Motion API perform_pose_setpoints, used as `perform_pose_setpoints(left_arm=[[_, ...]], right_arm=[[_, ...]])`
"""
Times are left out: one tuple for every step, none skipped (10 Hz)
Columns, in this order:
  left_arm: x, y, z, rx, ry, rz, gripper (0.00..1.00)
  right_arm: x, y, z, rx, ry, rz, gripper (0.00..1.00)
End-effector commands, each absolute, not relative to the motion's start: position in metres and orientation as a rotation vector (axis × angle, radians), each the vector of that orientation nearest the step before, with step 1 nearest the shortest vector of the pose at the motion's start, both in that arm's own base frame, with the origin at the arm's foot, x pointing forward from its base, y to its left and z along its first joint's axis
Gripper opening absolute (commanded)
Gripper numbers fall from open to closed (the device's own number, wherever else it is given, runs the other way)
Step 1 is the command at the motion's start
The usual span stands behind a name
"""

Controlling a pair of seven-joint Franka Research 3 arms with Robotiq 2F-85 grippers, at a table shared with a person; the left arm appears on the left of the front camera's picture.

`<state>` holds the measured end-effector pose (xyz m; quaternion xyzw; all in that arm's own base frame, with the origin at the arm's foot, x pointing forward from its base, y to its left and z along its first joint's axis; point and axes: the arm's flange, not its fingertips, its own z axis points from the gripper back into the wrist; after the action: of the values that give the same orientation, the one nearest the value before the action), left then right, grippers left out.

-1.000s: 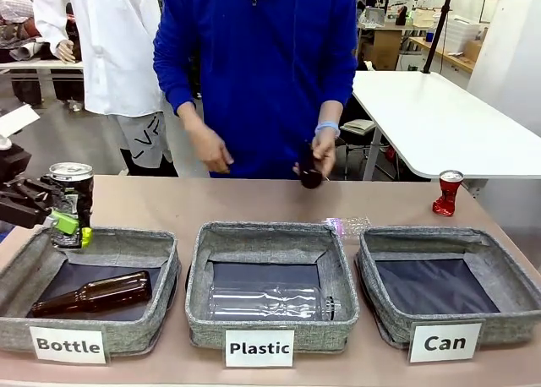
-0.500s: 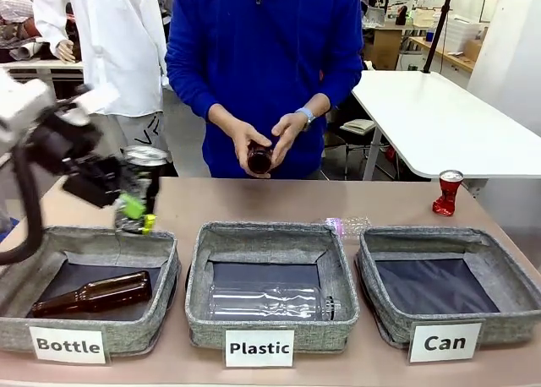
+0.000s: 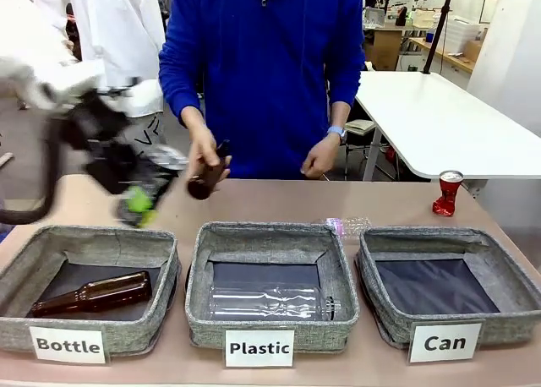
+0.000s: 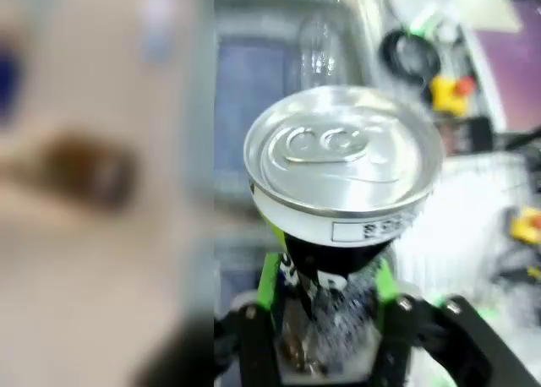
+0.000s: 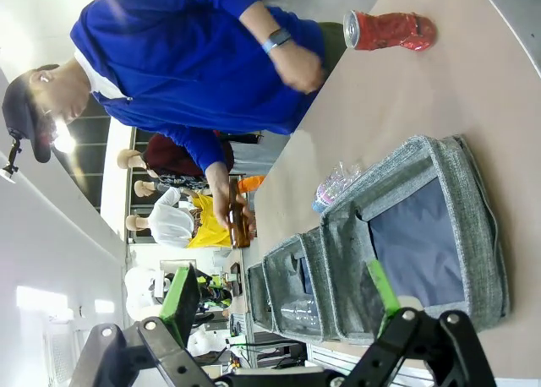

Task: Sort the can waste into the basket.
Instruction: Pick up the can waste from the table and place it in the right Fabric basket.

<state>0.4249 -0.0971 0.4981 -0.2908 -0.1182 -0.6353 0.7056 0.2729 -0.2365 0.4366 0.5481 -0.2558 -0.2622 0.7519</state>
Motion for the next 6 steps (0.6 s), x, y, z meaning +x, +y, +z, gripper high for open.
perform_pose_setpoints(left_arm=[[0.376, 0.051, 0.519, -0.613, -0.283, -1.231, 0.47], [0.325, 0.127, 0.529, -0.595, -0.344, -0.998, 0.47], [0.272, 0.191, 0.529, -0.625, -0.442, -0.774, 0.47], [0.222, 0.233, 0.521, -0.635, -0.512, -0.55, 0.47], [0.192, 0.249, 0.509, -0.651, -0.545, -0.469, 0.47], [0.175, 0.257, 0.5, -0.639, -0.596, -0.395, 0.47]], right_arm=[[0.275, -0.237, 0.439, 1.21, -0.581, -0.562, 1.0], [0.275, -0.237, 0.439, 1.21, -0.581, -0.562, 1.0], [0.275, -0.237, 0.439, 1.21, -0.581, -0.562, 1.0], [0.275, -0.237, 0.439, 1.21, -0.581, -0.562, 1.0], [0.275, -0.237, 0.439, 1.21, -0.581, -0.562, 1.0], [0.275, -0.237, 0.439, 1.21, -0.581, -0.562, 1.0]])
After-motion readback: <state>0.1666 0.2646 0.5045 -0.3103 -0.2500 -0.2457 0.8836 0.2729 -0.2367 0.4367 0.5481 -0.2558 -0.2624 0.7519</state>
